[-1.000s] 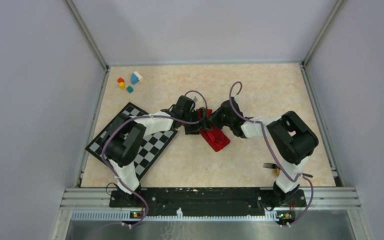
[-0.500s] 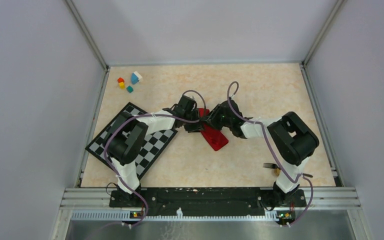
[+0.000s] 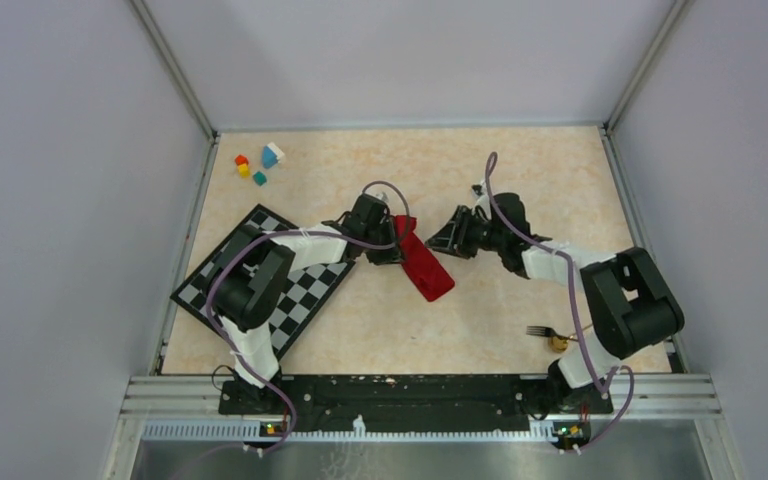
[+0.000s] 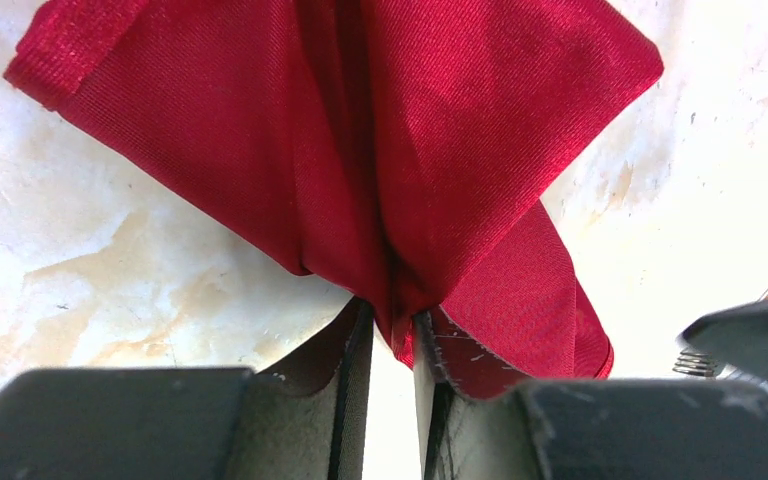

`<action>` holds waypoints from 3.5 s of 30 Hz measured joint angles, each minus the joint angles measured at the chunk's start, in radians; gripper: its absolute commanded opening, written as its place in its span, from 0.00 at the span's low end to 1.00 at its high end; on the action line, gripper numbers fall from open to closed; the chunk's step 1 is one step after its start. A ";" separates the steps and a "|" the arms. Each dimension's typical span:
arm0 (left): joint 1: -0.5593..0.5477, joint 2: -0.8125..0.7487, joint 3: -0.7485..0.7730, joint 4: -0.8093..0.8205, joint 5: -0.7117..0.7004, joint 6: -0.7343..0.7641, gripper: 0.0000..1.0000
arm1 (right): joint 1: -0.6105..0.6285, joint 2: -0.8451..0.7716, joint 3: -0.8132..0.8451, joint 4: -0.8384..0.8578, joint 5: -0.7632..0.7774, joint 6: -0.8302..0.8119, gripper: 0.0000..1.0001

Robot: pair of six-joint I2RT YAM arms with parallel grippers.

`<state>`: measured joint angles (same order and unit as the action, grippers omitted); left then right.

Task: Fold the napkin into a case and place the utensils inside
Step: Smooth out the smaller rectangle-folded napkin at the center of the board.

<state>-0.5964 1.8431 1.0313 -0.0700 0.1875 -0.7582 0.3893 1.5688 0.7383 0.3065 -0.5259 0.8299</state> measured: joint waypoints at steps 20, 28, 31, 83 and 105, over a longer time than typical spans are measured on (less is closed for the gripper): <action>0.011 -0.008 -0.079 0.147 0.053 0.029 0.18 | 0.019 0.138 -0.019 0.265 0.003 -0.076 0.59; 0.011 -0.011 -0.082 0.150 0.054 0.031 0.17 | 0.015 0.287 0.116 0.328 -0.027 -0.103 0.51; 0.011 -0.011 -0.083 0.150 0.054 0.034 0.17 | 0.015 0.321 0.125 0.337 -0.038 -0.107 0.52; 0.118 0.031 0.100 -0.120 0.025 0.094 0.39 | 0.144 0.341 0.330 0.016 0.098 -0.213 0.00; 0.219 -0.368 -0.105 -0.260 -0.057 0.108 0.44 | 0.290 0.454 0.571 -0.227 0.280 -0.272 0.19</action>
<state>-0.3775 1.4754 0.9264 -0.3298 0.1307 -0.6506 0.6792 2.0228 1.3090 0.0792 -0.2459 0.5583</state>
